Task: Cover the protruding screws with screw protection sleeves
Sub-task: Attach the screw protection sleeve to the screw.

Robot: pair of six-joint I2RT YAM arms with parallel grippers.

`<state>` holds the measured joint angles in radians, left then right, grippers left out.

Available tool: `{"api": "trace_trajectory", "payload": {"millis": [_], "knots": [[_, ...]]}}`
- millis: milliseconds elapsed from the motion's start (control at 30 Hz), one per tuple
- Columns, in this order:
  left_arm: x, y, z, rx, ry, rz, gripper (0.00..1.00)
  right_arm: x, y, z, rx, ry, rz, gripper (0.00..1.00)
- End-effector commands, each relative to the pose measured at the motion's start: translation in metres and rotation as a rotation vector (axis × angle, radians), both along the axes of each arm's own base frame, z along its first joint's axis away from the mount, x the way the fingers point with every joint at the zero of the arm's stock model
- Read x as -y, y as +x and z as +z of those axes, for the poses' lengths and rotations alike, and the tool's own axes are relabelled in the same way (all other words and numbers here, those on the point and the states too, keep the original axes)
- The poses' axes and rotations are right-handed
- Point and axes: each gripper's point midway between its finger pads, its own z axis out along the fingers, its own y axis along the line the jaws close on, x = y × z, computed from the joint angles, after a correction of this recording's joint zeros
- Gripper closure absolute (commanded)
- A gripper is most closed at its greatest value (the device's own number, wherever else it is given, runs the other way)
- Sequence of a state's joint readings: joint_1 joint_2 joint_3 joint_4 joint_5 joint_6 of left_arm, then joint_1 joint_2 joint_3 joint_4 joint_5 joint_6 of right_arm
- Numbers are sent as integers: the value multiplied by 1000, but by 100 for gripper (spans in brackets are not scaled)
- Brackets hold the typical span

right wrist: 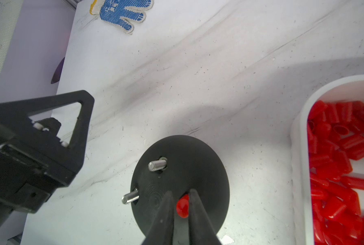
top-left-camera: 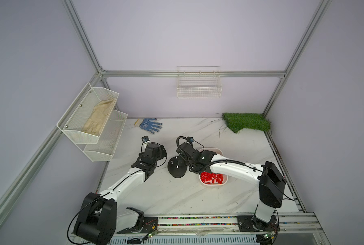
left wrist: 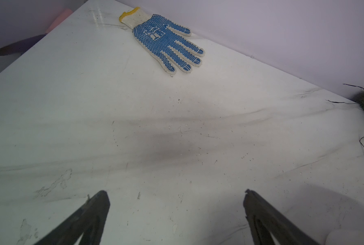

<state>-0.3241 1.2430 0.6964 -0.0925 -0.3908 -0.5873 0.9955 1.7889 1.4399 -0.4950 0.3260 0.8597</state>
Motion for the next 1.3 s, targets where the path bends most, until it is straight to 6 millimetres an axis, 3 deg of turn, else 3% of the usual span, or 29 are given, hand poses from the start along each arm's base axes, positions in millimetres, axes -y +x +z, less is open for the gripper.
{"api": "trace_trajectory", "payload": {"millis": [0, 467, 700, 800, 1000, 1133, 1267], "knots": [[0, 1, 14, 54, -23, 14, 0, -1, -1, 21, 30, 24, -4, 88], [-1, 1, 15, 57, -18, 15, 0, -6, -7, -15, -51, 3, 3, 94], [-1, 1, 16, 60, -17, 15, 0, -5, -9, -19, -65, 9, -9, 94], [-1, 0, 17, 62, -17, 17, 0, -5, -8, -12, -51, 23, -11, 93], [-2, 0, 18, 65, -17, 21, 0, 1, 3, 34, 70, 60, -26, 88], [-2, 0, 18, 66, -18, 21, 0, 25, 13, 65, 147, 59, -74, 82], [-2, 0, 18, 66, -18, 21, 0, 62, 23, 74, 151, 59, -136, 78]]}}
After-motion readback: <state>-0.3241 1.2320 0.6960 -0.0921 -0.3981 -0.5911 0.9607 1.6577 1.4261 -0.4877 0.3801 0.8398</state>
